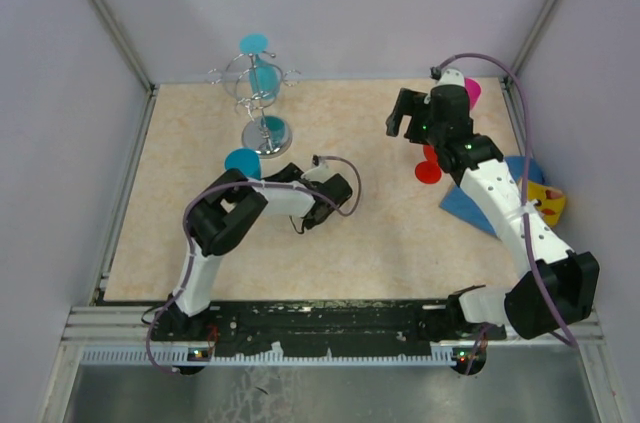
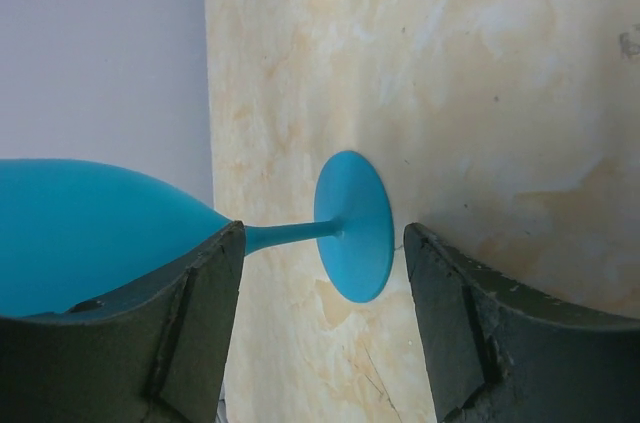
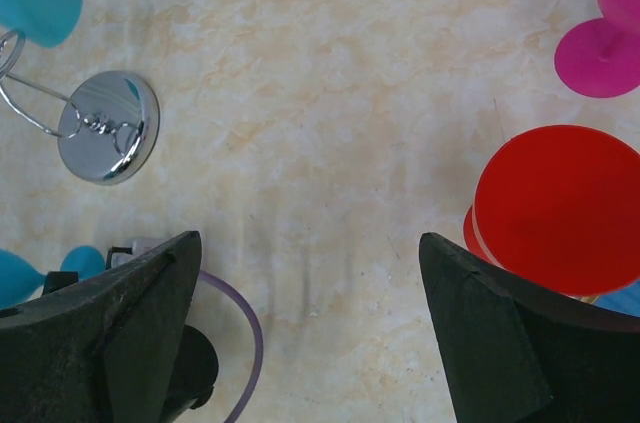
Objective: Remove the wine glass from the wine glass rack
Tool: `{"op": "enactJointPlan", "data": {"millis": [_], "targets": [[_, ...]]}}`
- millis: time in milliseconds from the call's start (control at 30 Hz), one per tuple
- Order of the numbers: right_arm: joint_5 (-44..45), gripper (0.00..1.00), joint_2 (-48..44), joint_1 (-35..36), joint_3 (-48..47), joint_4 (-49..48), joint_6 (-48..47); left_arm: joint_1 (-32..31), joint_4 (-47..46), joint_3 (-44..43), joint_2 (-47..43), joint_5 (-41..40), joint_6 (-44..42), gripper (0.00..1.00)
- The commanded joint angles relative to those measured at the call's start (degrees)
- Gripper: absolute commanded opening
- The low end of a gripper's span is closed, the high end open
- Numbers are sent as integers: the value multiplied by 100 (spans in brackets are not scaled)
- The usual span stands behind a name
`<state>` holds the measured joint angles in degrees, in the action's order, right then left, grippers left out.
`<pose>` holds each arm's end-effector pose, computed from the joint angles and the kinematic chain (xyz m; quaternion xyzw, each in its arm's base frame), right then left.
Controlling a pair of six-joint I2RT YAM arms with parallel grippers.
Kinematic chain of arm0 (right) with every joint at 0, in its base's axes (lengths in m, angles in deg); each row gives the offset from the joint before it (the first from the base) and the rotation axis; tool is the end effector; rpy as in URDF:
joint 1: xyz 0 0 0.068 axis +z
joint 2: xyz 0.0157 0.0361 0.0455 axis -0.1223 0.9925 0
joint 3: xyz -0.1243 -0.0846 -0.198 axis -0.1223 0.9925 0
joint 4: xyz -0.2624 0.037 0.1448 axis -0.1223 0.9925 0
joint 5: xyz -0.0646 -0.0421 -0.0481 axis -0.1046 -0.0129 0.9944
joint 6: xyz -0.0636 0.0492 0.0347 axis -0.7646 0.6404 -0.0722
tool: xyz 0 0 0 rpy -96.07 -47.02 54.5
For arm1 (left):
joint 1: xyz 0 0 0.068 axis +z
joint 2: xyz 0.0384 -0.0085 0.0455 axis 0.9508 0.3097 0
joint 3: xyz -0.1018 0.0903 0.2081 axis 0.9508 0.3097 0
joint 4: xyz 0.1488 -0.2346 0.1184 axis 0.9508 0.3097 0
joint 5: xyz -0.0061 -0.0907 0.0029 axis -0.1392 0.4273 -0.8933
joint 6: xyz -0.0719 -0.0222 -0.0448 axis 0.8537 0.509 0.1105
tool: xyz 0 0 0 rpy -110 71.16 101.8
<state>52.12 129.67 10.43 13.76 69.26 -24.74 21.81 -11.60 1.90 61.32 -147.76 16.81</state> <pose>0.3646 0.1072 0.3112 0.0617 0.8482 0.1422 0.5065 0.3085 -0.2544 0.0334 0.2296 0.7737 0.4692 0.3585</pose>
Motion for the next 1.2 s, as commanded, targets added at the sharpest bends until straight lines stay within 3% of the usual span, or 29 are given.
{"op": "enactJointPlan", "data": {"millis": [0,367,600,667,767,867,967,1067,1167], "targets": [[72,90,-32,-44,-48,-225,-105,-106,-88,21,100,1501,515,75],[282,90,7,-40,-146,-108,-199,-432,43,-2,-482,1961,792,76],[252,90,254,-45,-523,93,-239,-765,50,0,-1651,2212,1003,76],[267,89,283,-40,-528,83,-237,-776,-17,104,-2205,2437,1002,72],[304,90,303,-40,-511,56,-237,-777,-86,187,-3221,2792,955,54],[293,90,374,-43,-544,33,-217,-725,-787,333,-4274,3067,493,50],[165,89,507,-44,-700,49,-194,-180,-1049,7,-4857,3792,373,56],[-80,89,653,-8,-959,78,-292,922,-951,-512,-4922,4960,539,58],[-474,87,1014,67,-1500,198,-429,1814,-998,-920,-4802,5634,658,59]]}}
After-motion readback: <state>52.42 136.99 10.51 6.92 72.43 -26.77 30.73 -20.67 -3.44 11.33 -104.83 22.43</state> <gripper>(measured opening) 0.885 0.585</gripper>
